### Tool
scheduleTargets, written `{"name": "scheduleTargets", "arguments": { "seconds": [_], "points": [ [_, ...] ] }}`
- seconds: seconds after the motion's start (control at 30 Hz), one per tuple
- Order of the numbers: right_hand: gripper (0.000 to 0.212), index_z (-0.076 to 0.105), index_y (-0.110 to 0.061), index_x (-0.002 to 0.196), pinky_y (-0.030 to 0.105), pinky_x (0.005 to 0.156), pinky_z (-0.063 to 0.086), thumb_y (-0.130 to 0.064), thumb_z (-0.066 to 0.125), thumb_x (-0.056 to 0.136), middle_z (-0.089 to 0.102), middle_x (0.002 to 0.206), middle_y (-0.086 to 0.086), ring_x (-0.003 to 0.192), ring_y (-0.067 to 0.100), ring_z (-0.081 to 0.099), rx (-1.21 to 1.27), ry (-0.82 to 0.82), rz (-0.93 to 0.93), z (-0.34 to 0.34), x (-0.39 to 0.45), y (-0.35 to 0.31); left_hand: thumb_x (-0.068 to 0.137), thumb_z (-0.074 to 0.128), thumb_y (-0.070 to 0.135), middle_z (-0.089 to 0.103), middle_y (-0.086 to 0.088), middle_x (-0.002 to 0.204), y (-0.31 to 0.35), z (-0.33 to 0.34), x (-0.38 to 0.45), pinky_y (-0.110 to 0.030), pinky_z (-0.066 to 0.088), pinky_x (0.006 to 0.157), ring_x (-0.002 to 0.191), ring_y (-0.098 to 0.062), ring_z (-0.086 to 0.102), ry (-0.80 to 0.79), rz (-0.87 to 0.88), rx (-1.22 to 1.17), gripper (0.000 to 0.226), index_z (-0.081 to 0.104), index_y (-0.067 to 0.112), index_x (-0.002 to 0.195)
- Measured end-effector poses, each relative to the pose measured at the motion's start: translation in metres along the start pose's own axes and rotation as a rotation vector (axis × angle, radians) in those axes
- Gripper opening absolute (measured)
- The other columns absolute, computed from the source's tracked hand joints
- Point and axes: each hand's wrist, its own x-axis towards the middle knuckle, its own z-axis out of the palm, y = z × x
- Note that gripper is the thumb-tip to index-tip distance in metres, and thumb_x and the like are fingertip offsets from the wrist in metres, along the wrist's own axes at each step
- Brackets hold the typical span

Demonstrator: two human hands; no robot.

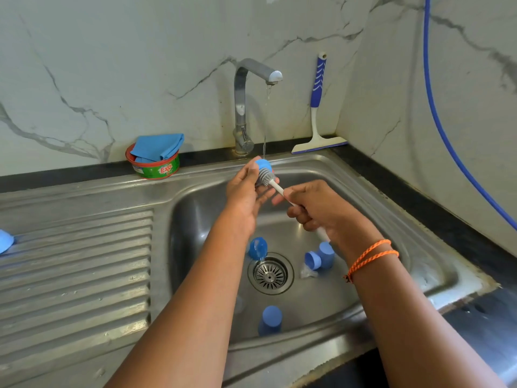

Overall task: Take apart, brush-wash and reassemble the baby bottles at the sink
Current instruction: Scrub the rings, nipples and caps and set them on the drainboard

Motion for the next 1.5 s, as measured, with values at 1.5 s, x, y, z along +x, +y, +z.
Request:
{"name": "scheduleTargets", "arguments": {
  "seconds": [1.5],
  "points": [
    [0.013, 0.085, -0.027, 0.101, 0.031, 0.062, 0.045, -0.033, 0.074, 0.097, 0.063, 0.064, -0.001, 0.062, 0.011, 0.050, -0.513, 0.037, -0.614, 0.206, -0.045, -0.060, 0.088, 0.078, 0.035, 0.069, 0.004, 0.075, 0.151, -0.204, -0.102, -0.032, 0.046, 0.066, 0.070, -0.012, 0.059, 0.516, 0.660, 0.735, 0.022, 0.066, 0.020, 0.078]
  ]
}}
